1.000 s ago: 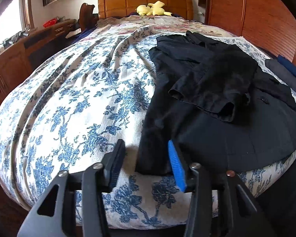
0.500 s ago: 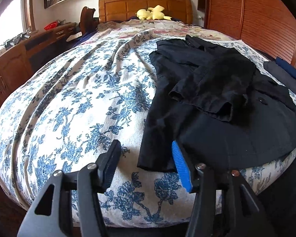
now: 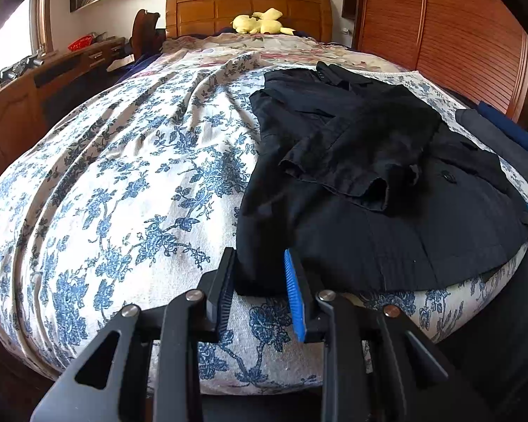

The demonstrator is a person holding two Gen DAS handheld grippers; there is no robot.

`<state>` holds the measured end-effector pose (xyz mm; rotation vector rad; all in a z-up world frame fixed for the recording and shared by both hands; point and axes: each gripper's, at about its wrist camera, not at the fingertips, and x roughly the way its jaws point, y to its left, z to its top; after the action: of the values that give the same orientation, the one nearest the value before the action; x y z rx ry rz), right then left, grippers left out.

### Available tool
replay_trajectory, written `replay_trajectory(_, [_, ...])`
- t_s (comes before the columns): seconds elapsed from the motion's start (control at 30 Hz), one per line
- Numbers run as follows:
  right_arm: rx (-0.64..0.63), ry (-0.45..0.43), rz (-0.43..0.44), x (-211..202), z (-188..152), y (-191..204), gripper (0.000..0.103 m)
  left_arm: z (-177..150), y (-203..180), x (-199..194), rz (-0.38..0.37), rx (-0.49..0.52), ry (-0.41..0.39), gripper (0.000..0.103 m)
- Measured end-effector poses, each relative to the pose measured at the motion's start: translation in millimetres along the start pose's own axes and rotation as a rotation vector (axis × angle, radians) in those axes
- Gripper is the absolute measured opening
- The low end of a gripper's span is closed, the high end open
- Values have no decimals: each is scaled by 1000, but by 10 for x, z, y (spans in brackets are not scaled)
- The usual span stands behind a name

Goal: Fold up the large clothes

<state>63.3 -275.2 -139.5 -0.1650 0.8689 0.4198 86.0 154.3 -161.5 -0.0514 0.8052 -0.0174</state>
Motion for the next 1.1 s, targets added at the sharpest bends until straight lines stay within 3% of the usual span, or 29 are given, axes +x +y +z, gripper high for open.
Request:
replay_trajectory(0.07, [-5, -5, 26, -8, 22, 48, 42, 2, 9, 17, -4, -8, 0, 25])
replay_trajectory(0.13, [-5, -16, 48, -16, 52, 78, 20, 8, 5, 30, -4, -10, -1, 25])
replay_trajectory(0.2, [4, -19, 70, -6, 75, 95, 20, 17, -15, 36, 0, -2, 0, 24])
replay_trajectory(0.37, [8, -11, 68, 57, 62, 118, 20, 39, -25, -44, -24, -6, -12, 5])
replay_trajectory(0.47, [19, -28, 78, 26, 78, 79, 10, 93, -66, -198, -31, -14, -48, 3])
replay_trajectory(0.53, [40, -53, 94, -53, 128, 12, 4, 170, -118, -362, -33, -13, -94, 3])
replay_trajectory(0.8, [93, -261, 115, -784, 505, -162, 2, 558, -322, -1217, -55, 7, -306, 3])
replay_trajectory(1.1, [20, -394, 75, -1675, 695, -90, 2, 894, -477, -2160, -95, 46, -510, 2])
